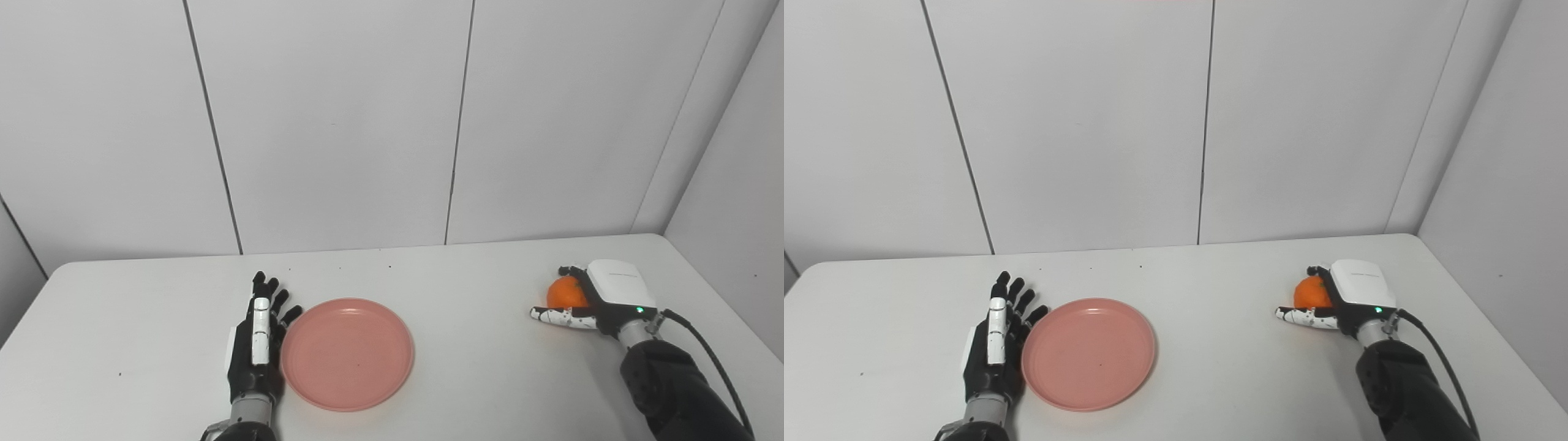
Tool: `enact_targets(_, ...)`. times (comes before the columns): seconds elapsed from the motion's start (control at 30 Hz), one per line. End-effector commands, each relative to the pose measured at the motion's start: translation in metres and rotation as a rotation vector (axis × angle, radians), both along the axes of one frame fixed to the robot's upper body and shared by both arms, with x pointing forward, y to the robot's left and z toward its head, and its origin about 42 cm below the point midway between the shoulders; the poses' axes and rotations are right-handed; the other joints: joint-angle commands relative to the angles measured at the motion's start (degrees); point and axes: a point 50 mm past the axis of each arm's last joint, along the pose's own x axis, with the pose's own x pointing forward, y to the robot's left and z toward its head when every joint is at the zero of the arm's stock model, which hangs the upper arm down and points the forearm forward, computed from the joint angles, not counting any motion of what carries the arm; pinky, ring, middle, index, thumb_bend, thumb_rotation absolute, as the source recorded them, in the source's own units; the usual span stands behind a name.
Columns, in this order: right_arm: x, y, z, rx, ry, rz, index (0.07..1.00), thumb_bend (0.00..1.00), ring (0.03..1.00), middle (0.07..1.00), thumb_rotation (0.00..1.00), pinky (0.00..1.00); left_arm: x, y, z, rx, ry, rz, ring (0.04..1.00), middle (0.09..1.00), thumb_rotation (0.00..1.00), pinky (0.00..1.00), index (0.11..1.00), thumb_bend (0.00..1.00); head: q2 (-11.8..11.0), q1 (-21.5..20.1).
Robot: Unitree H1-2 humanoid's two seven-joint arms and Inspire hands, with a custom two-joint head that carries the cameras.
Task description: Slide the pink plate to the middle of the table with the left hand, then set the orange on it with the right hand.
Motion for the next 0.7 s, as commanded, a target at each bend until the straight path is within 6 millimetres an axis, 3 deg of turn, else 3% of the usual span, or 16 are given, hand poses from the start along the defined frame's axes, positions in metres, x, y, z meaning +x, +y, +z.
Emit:
enact_targets(0.0, 0.012, -0.009, 0.028, -0.023, -0.07, -0.013, 0.748, 0.84, 0.721, 0.765, 0.82, 0.61, 0.006, -0.008, 0.014, -0.022, -0.027, -0.018, 0.955, 0.978, 0.92, 0.82, 1.0, 0.63, 0.1, 0.1)
enact_targets(0.17, 0.012, -0.013, 0.022, -0.01, -0.051, -0.016, 0.744, 0.82, 0.69, 0.742, 0.79, 0.58, 0.006, -0.008, 0.015, -0.03, -0.014, -0.019, 0.939, 0.964, 0.92, 0.76, 1.0, 0.65, 0.4, 0.3)
enact_targets(0.23, 0.011, -0.014, 0.02, 0.002, -0.055, -0.018, 0.729, 0.82, 0.636, 0.706, 0.76, 0.52, 0.006, -0.007, 0.015, -0.037, -0.011, -0.024, 0.942, 0.96, 0.91, 0.77, 1.0, 0.65, 0.5, 0.2)
enact_targets(0.3, 0.01, -0.014, 0.018, 0.013, -0.067, -0.019, 0.699, 0.79, 0.553, 0.642, 0.67, 0.44, 0.006, -0.006, 0.015, -0.04, -0.008, -0.026, 0.942, 0.958, 0.92, 0.77, 1.0, 0.64, 0.5, 0.2)
enact_targets(0.4, 0.009, -0.013, 0.016, 0.028, -0.091, -0.006, 0.602, 0.7, 0.306, 0.407, 0.36, 0.24, 0.006, -0.006, 0.014, -0.041, -0.004, -0.027, 0.934, 0.952, 0.92, 0.74, 1.0, 0.63, 0.6, 0.2)
enact_targets(0.43, 0.01, -0.013, 0.015, 0.037, -0.102, 0.003, 0.598, 0.7, 0.296, 0.398, 0.35, 0.23, 0.006, -0.006, 0.014, -0.041, -0.002, -0.026, 0.933, 0.952, 0.92, 0.74, 1.0, 0.63, 0.6, 0.2)
enact_targets(0.47, 0.009, -0.013, 0.014, 0.047, -0.11, 0.011, 0.531, 0.59, 0.248, 0.342, 0.23, 0.19, 0.006, -0.006, 0.014, -0.042, 0.0, -0.026, 0.934, 0.948, 0.92, 0.74, 1.0, 0.63, 0.7, 0.3)
enact_targets(0.53, 0.009, -0.013, 0.013, 0.056, -0.119, 0.022, 0.494, 0.54, 0.211, 0.302, 0.17, 0.16, 0.005, -0.006, 0.014, -0.041, 0.004, -0.027, 0.933, 0.943, 0.92, 0.73, 1.0, 0.63, 0.8, 0.2)
enact_targets(0.67, 0.008, -0.014, 0.011, 0.06, -0.108, 0.02, 0.482, 0.52, 0.199, 0.291, 0.15, 0.14, 0.004, -0.006, 0.014, -0.042, 0.005, -0.032, 0.925, 0.938, 0.91, 0.73, 1.0, 0.63, 0.9, 0.3)
